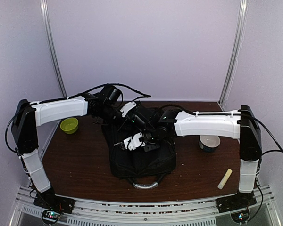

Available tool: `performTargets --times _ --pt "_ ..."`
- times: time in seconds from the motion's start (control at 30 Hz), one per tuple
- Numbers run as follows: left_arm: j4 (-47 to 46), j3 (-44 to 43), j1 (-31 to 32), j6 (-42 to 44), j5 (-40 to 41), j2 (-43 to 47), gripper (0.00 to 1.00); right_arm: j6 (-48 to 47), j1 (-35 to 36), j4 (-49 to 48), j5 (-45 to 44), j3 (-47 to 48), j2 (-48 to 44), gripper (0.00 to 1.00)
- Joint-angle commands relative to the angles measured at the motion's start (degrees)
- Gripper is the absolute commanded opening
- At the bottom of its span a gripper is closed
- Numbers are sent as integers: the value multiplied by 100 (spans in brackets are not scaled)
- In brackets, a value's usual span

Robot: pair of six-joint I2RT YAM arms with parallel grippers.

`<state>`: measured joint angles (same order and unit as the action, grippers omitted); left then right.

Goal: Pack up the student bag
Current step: Place the pen in the second largest pocket of the bag.

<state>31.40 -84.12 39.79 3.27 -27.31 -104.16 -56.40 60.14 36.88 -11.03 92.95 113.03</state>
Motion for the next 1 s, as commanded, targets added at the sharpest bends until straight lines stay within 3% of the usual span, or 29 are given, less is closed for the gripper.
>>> performTargets --times 0.0,0.43,0.57,0.73,0.97 --pt "-279 -280 -6 -81 -402 27 0 40 -102 -140 -626 11 203 2" --pt "-279 -289 -6 -100 -514 71 0 322 -111 165 -1275 826 1050 5" --pt "-275 -288 -6 -106 -548 97 0 287 -125 -204 -1674 952 1294 7" --pt "-275 -281 -6 -99 -561 106 0 265 -134 -1225 -2361 871 1367 29" --pt "-275 -281 -6 -111 -559 115 0 285 -160 -1899 -2718 687 1208 34"
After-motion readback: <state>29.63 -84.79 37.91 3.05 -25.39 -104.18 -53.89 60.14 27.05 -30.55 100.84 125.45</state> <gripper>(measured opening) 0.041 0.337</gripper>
